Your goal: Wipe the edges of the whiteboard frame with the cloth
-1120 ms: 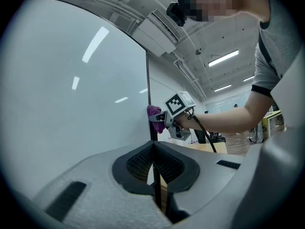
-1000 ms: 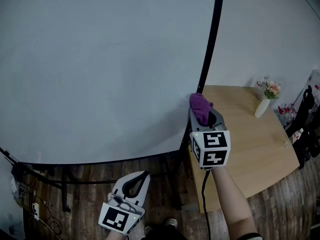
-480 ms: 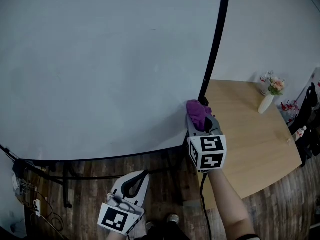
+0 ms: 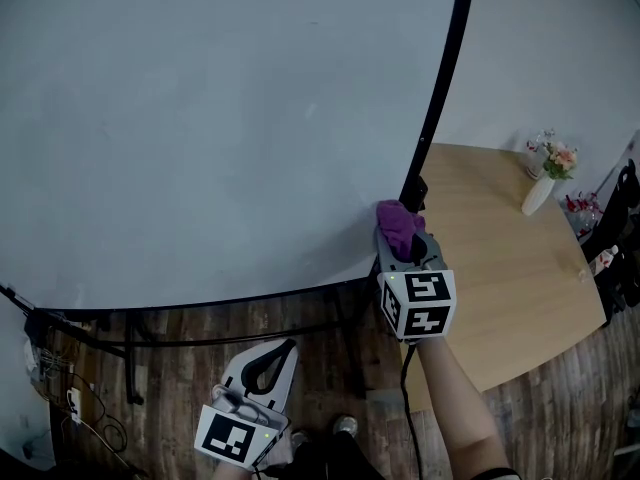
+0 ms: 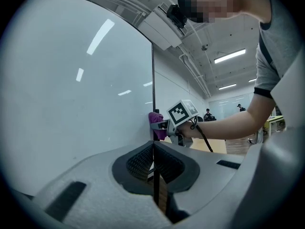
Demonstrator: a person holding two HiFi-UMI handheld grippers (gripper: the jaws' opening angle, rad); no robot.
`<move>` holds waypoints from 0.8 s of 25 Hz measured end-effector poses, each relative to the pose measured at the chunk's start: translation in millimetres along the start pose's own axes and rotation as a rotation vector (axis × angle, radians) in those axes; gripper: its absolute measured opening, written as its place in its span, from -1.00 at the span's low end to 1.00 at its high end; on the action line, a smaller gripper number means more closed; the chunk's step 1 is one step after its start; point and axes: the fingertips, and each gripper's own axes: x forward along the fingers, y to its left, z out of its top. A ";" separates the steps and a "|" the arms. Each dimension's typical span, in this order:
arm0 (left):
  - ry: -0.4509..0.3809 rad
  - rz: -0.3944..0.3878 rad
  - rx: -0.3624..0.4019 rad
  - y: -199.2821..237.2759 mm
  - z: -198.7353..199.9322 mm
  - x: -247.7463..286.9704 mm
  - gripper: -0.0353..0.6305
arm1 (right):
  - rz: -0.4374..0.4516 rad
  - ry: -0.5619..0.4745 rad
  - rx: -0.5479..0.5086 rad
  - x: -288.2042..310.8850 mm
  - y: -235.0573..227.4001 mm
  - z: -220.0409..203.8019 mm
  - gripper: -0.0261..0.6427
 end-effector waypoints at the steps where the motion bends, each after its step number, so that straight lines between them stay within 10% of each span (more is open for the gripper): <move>1: 0.007 -0.001 -0.007 -0.3 -2.2 0.2 -0.84 | 0.000 0.008 0.002 1.1 0.4 -5.0 -0.61; 20: 0.057 -0.002 -0.061 5.1 -36.3 -3.5 -0.84 | 0.001 0.141 0.022 15.1 12.8 -85.6 -0.61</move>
